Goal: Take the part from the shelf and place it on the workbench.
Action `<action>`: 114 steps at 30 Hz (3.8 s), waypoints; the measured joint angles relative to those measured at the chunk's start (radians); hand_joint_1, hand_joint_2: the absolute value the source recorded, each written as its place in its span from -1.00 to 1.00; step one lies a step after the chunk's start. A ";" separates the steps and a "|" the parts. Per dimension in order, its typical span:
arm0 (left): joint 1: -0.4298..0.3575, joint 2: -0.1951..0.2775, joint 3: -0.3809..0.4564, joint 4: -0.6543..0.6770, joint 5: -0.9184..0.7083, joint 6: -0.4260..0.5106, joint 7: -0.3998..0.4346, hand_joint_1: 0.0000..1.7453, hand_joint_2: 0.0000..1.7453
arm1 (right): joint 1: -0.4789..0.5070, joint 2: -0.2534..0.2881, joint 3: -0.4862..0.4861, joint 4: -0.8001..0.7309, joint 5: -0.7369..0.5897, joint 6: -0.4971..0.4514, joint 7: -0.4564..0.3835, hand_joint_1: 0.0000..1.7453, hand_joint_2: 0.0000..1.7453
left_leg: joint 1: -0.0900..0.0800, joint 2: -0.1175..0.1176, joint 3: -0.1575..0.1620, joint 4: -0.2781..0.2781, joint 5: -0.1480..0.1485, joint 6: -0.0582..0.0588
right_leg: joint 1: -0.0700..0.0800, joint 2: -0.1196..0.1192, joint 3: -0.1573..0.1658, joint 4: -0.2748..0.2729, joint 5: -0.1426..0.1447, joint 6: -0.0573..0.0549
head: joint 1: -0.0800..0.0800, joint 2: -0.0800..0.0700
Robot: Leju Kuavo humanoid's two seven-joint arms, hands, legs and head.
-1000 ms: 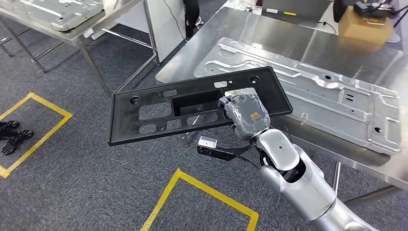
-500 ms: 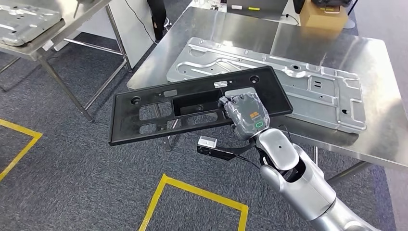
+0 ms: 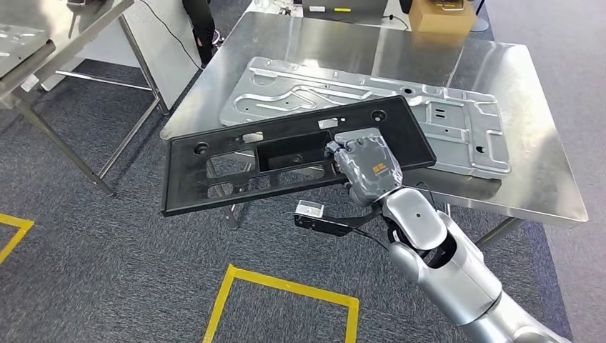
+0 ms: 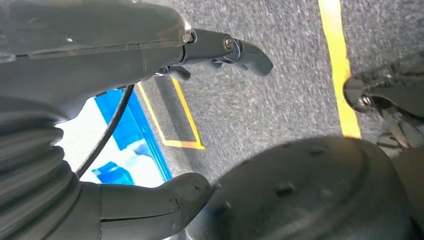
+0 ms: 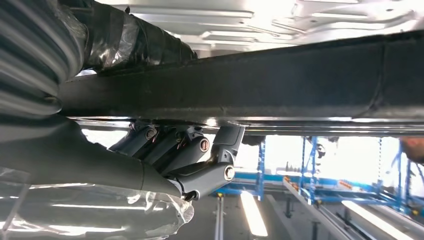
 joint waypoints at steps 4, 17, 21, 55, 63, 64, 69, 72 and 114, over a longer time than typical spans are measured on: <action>0.001 0.001 0.000 0.000 0.000 -0.001 0.004 -1.00 1.00 | -0.005 0.002 0.002 0.001 -0.006 0.002 0.000 1.00 1.00 | -0.004 -0.008 0.017 -0.019 0.008 0.041 | -0.003 0.009 0.015 -0.020 0.008 0.006 | -0.002 0.000; 0.000 0.003 0.000 0.000 0.004 -0.009 0.003 -1.00 1.00 | -0.007 0.001 0.011 0.006 -0.007 0.002 -0.003 1.00 1.00 | 0.004 -0.008 0.033 -0.048 0.015 0.017 | -0.001 0.008 0.019 -0.023 0.007 0.005 | -0.002 0.000; -0.002 0.001 0.000 0.000 0.006 -0.011 0.000 -1.00 1.00 | -0.013 -0.001 0.011 0.007 -0.007 0.003 -0.005 1.00 1.00 | 0.017 -0.005 0.070 -0.111 0.044 0.027 | -0.006 0.015 -0.038 0.099 -0.062 0.024 | -0.002 0.000; 0.006 0.001 0.000 0.001 0.023 -0.012 0.000 -1.00 1.00 | -0.020 -0.003 0.026 0.023 -0.018 0.018 -0.009 1.00 1.00 | -0.002 -0.045 0.004 -0.010 0.006 0.038 | -0.013 0.023 -0.139 0.265 -0.102 0.033 | -0.003 0.000; 0.004 0.000 0.001 0.001 0.033 -0.018 0.001 -1.00 1.00 | -0.035 -0.013 0.008 0.067 -0.020 0.021 0.010 1.00 1.00 | -0.008 -0.042 0.018 0.005 -0.026 0.004 | -0.007 0.015 -0.026 0.017 0.007 0.001 | -0.004 0.000; 0.004 0.001 0.001 0.001 0.034 -0.018 0.002 -1.00 1.00 | -0.037 -0.014 0.002 0.079 -0.019 0.021 0.014 1.00 1.00 | -0.007 -0.043 0.014 0.018 -0.036 -0.001 | -0.010 0.015 -0.020 0.011 0.007 -0.005 | -0.004 0.000; 0.007 0.004 0.001 0.001 0.035 -0.019 0.003 -1.00 1.00 | -0.048 -0.017 -0.018 0.138 -0.014 0.018 0.022 1.00 1.00 | 0.004 -0.045 -0.132 0.271 -0.124 -0.022 | -0.015 0.017 -0.002 0.004 -0.002 -0.018 | -0.004 0.000; 0.010 0.004 0.000 0.001 0.035 -0.019 0.003 -1.00 1.00 | -0.046 -0.017 -0.021 0.160 -0.014 0.018 0.023 1.00 1.00 | 0.011 -0.045 -0.111 0.174 -0.024 -0.026 | -0.019 0.023 0.015 0.005 -0.016 -0.010 | -0.004 0.000; 0.013 0.002 0.000 0.001 0.053 -0.015 0.005 -1.00 1.00 | -0.024 -0.035 -0.120 0.314 0.013 -0.001 0.051 1.00 1.00 | 0.000 -0.058 -0.001 -0.009 0.012 0.037 | -0.019 0.018 -0.071 0.241 -0.141 0.037 | -0.005 0.000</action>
